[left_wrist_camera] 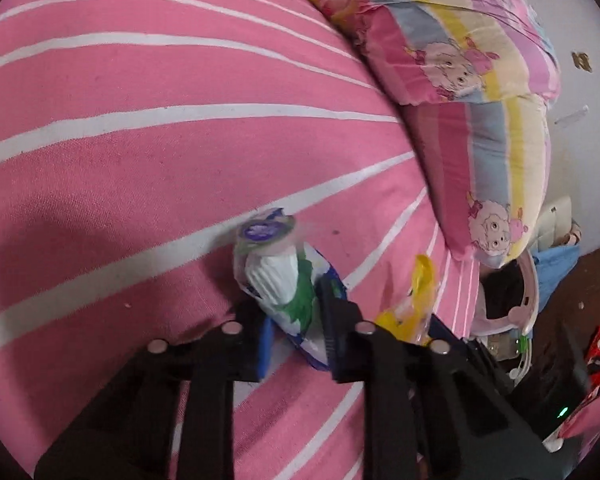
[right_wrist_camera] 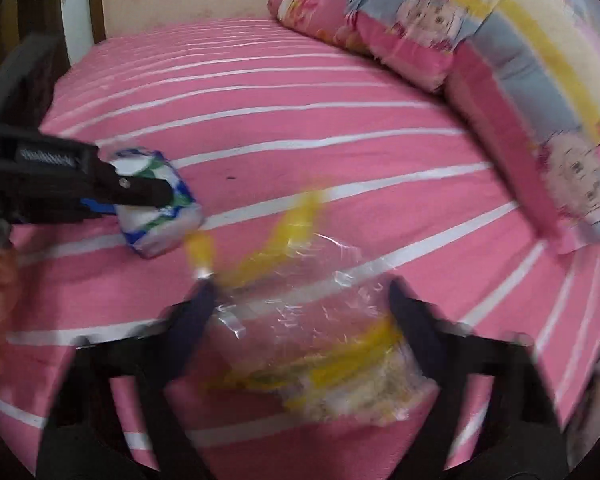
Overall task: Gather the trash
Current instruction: 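Grasp tissue pack with left tool while right tool grasps clear plastic bag, then carry tissue pack in left tool and plastic bag in right tool to bin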
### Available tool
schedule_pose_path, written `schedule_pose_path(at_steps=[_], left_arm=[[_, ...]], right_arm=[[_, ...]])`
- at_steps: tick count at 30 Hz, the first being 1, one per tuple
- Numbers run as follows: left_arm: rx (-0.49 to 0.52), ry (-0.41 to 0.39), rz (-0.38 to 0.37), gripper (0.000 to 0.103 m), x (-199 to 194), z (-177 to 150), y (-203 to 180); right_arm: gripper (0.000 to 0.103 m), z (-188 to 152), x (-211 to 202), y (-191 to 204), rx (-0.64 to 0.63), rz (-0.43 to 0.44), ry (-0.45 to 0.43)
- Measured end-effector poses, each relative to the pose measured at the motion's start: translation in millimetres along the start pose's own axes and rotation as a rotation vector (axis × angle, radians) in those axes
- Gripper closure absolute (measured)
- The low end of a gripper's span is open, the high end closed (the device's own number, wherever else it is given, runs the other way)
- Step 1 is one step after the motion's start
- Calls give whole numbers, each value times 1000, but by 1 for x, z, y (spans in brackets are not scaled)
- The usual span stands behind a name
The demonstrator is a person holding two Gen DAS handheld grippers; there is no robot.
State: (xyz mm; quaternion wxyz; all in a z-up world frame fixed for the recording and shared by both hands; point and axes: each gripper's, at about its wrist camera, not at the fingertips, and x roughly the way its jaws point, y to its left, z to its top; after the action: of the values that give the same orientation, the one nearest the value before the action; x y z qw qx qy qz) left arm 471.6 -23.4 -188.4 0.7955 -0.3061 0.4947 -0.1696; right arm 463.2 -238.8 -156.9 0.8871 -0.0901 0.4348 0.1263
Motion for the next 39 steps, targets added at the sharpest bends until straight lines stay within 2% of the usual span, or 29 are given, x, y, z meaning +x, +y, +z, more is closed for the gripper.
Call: schedule_pose_path(at_steps=[2, 8, 12, 25, 30, 39], left_arm=[[4, -3, -14, 87, -3, -6, -3], [-18, -17, -42, 88, -28, -32, -10], [16, -46, -55, 88, -61, -59, -27], [86, -116, -71, 88, -177, -137, -70], [104, -135, -90, 88, -216, -162, -81], [164, -121, -138, 88, -252, -218, -110]], right_arm=[[53, -2, -6, 4, -6, -9, -12], [59, -24, -39, 9, 62, 34, -51], [59, -40, -82, 17, 118, 74, -95], [59, -80, -219, 66, 150, 130, -217], [59, -94, -258, 83, 152, 133, -254], [59, -141, -330, 92, 218, 103, -297]])
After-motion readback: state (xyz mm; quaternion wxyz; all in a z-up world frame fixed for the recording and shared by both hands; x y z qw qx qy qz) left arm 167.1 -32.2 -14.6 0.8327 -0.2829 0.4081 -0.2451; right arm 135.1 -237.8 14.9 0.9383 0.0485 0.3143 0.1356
